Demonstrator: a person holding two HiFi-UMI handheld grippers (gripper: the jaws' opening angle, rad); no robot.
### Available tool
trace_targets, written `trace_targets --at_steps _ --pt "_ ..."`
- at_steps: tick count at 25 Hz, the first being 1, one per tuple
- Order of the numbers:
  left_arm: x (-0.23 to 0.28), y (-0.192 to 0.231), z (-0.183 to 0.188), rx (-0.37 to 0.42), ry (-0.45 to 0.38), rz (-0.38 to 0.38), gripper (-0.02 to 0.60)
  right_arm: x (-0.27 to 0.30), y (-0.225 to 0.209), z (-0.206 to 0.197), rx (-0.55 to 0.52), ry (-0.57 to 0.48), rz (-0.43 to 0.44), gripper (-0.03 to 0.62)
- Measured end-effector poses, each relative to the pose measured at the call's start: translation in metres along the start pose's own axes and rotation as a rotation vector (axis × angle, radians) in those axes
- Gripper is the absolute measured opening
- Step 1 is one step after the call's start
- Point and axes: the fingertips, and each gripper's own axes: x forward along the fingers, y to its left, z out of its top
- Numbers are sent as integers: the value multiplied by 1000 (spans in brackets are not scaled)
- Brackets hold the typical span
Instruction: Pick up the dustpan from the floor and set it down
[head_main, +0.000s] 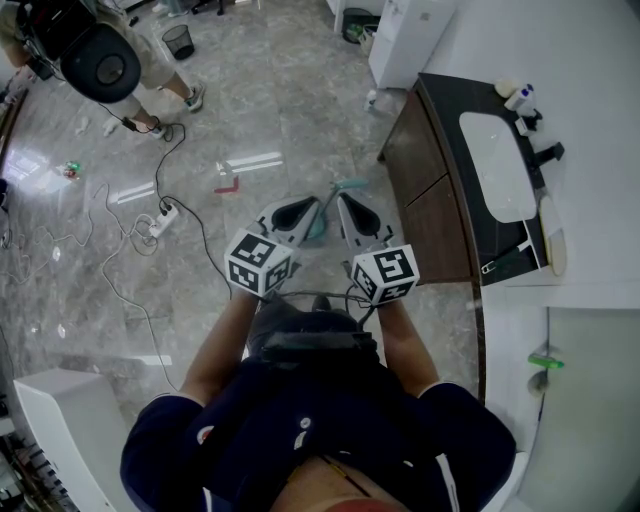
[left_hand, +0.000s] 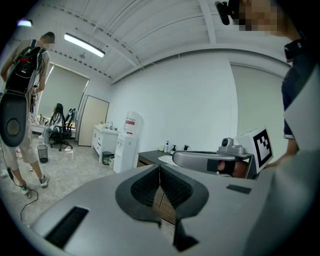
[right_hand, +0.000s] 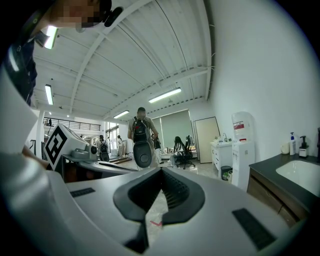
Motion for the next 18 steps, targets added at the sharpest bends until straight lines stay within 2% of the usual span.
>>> trace_targets --at_steps 18 --pt "4 -13 -1 1 -1 38 12 -14 -5 -1 -11 0 39 6"
